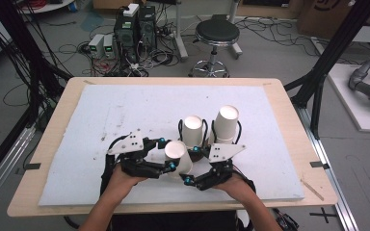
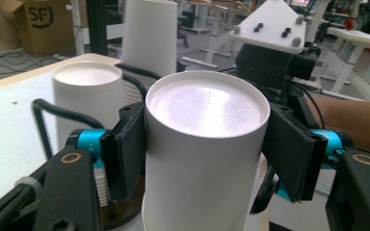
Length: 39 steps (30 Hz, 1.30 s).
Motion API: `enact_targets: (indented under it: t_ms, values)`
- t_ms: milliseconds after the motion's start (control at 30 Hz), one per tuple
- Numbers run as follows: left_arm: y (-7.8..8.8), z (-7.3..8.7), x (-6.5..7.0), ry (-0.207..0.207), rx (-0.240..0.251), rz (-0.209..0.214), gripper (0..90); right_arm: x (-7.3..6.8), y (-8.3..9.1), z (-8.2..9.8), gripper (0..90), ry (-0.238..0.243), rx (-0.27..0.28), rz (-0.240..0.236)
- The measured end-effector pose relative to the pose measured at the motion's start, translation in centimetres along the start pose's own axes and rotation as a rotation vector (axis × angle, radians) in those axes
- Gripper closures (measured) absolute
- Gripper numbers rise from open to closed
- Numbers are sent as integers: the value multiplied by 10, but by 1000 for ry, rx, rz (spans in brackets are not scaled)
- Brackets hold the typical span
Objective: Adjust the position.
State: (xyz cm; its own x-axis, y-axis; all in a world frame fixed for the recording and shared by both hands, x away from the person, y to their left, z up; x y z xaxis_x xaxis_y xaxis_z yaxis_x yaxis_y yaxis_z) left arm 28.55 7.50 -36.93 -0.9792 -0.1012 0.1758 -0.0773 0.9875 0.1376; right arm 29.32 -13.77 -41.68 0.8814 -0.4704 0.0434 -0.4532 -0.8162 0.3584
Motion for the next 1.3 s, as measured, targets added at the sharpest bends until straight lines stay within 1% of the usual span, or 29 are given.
enact_targets:
  t_ms: [67, 133, 200, 233, 267, 333, 433, 467, 533, 567, 633, 700, 733, 800, 867, 967, 1000, 1067, 1100, 1133, 1167, 1200, 1267, 1300]
  values:
    - [-3, 0, 1, -5, 0, 12, 347, -1, -1, 0, 203, -1, 8, -2]
    - [-5, 0, 0, -5, 2, 21, 347, -2, -6, -1, 203, -7, 24, -21]
    - [-5, 1, -1, 0, 10, 22, 347, -1, -9, -2, 203, -8, 41, -31]
    - [-5, 1, -2, 2, 14, 22, 348, 1, -12, -2, 204, -17, 46, -37]
    - [-4, 1, -3, 2, 11, 23, 348, 1, -12, -2, 204, -17, 46, -37]
    - [-4, 1, -4, 7, 12, 21, 350, 3, -12, -2, 245, -16, 43, -52]
    - [-3, 1, -6, 10, 11, 27, 351, 5, -11, -2, 271, -7, 44, -54]
    - [-3, 1, -6, 10, 5, 29, 349, 6, -10, -2, 297, 5, 37, -57]
    - [-2, 1, -7, 16, -5, 29, 347, 6, -10, -1, 308, 7, 32, -59]
    - [-2, 1, -7, 18, -10, 30, 340, 7, -9, -1, 321, 20, 27, -54]
    - [0, -1, -8, 12, -14, 30, 335, 7, -8, -2, 324, 29, 20, -47]
    - [2, -4, -9, 16, 5, 38, 249, 8, -5, -6, 325, 74, 3, -29]
    - [3, -5, -9, 15, 7, 41, 222, 9, -4, -7, 325, 97, -8, -19]
    - [4, -8, -10, 4, -2, 47, 204, 11, -1, -12, 325, 144, -27, -5]
    - [3, -10, -11, -1, -24, 53, 201, 12, -1, -13, 324, 146, -31, -9]
    - [-4, -10, -11, 0, -71, 57, 201, 12, -3, -13, 325, 147, -35, -13]
    - [-6, -9, -12, -4, -93, 63, 201, 11, -3, -13, 325, 155, -39, -15]
    - [-9, -7, -13, 4, -105, 72, 201, 9, -4, -12, 325, 164, -49, -32]
    - [-11, -6, -13, 6, -116, 77, 247, 7, -5, -11, 324, 167, -48, -40]
    - [-12, -5, -14, 5, -123, 96, 247, 7, -5, -11, 324, 167, -48, -40]
    - [-13, -5, -13, 4, -122, 115, 335, 6, -5, -10, 304, 151, -52, -44]
    - [-13, -4, -14, -5, -119, 112, 335, 6, -5, -10, 304, 151, -52, -44]
    - [-13, -3, -15, 4, -105, 124, 338, 6, -5, -8, 273, 122, -46, -47]
    - [-13, -3, -15, 6, -98, 130, 338, 6, -5, -7, 252, 116, -42, -47]
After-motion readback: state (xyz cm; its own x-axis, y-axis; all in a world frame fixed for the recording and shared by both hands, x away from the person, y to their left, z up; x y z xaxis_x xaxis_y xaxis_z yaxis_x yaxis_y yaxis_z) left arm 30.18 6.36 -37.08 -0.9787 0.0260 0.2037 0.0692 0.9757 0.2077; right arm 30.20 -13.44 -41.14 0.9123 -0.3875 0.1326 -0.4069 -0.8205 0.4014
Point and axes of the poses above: each handheld gripper's, and its own axes: y roughly backward along the jaws, z roughly out of its underside, x roughly to its right, the point moved 3 cm from there along -y, roughly forward along the jaws, and after that the axes turned 14 degrees about z, right-handed, at the moved point
